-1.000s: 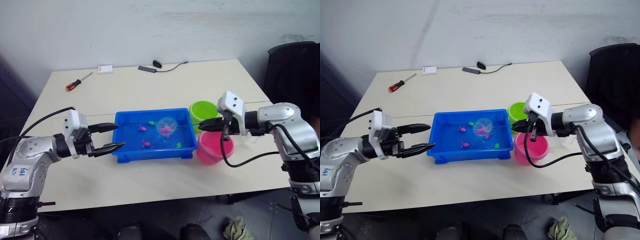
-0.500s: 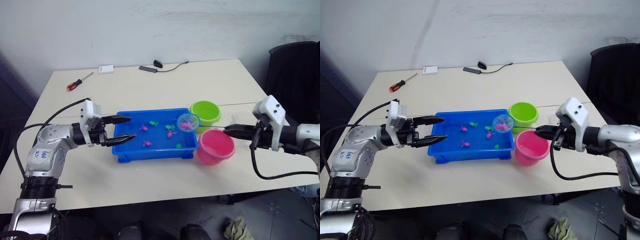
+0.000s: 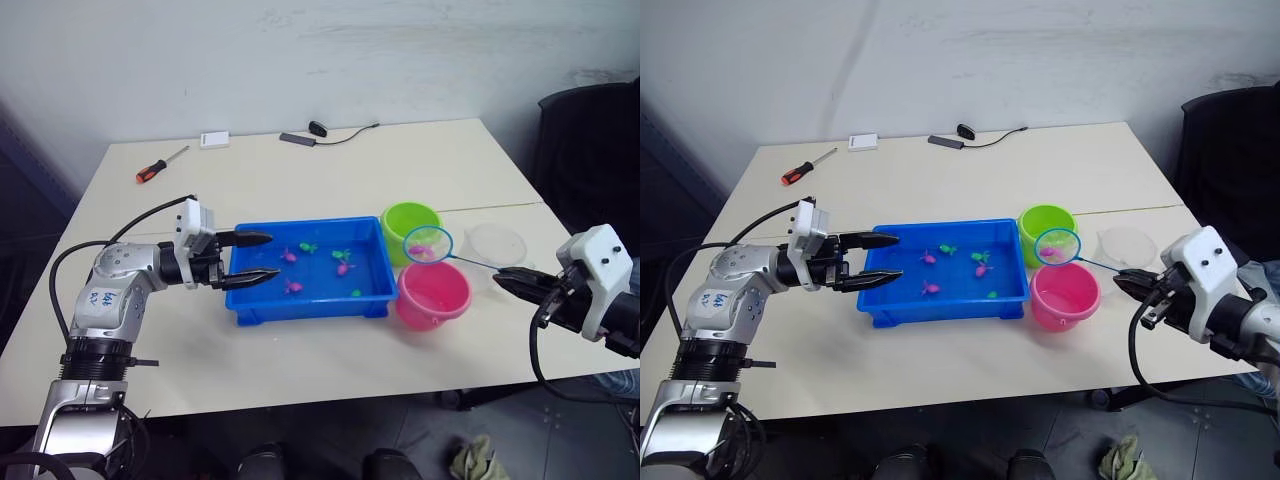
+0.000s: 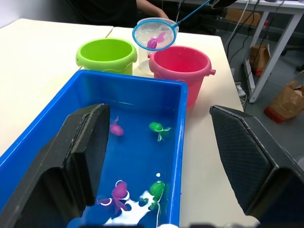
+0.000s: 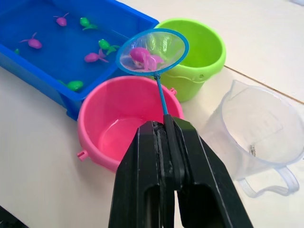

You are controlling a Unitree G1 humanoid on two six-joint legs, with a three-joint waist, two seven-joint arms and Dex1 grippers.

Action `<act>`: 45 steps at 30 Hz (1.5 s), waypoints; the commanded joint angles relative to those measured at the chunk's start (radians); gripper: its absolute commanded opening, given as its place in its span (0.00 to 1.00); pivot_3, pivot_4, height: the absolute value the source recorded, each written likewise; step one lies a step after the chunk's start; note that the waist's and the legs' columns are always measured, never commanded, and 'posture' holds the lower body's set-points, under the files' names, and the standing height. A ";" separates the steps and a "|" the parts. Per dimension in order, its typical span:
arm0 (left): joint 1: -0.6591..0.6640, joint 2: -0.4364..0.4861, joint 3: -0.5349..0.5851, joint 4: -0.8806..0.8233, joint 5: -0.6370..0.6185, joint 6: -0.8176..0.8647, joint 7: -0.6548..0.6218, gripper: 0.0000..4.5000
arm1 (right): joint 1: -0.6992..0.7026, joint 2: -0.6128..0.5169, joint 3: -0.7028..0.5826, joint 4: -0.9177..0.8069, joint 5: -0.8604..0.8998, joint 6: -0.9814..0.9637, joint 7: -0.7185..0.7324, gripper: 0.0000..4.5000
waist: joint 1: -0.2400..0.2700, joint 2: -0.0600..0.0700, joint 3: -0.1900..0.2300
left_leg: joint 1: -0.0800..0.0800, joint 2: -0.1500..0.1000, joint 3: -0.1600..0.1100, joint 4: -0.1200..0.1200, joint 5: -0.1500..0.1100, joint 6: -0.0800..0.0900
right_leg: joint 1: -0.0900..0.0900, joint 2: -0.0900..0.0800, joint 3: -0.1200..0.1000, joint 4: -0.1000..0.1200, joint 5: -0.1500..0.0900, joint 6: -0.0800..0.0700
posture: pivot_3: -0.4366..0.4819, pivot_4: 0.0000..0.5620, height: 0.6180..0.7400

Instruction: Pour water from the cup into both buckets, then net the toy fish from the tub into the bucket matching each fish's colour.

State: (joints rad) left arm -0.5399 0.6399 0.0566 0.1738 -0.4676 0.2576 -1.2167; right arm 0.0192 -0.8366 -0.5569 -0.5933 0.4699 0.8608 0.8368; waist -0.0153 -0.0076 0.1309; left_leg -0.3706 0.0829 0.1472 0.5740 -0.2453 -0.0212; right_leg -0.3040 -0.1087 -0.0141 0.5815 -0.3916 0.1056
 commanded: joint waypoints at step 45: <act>-0.009 0.008 0.012 0.018 0.025 -0.050 -0.022 0.82 | 0.321 0.180 0.032 0.400 -0.511 -1.379 -0.247 0.00 | 0.011 0.000 0.000 | 0.001 0.000 0.000 0.001 0.000 -0.002 | 0.004 0.004 0.004 -0.006 0.002 0.003 | 0.48 0.27 0.94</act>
State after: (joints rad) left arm -0.5398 0.6401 0.0557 0.2060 -0.4433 0.2261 -1.2348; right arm 0.3378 -0.6560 -0.5178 -0.1952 -0.0325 -0.4655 0.6143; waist -0.0042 -0.0074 0.1309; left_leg -0.3688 0.0833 0.1471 0.5749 -0.2456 -0.0233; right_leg -0.2992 -0.1046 -0.0097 0.5750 -0.3900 0.1085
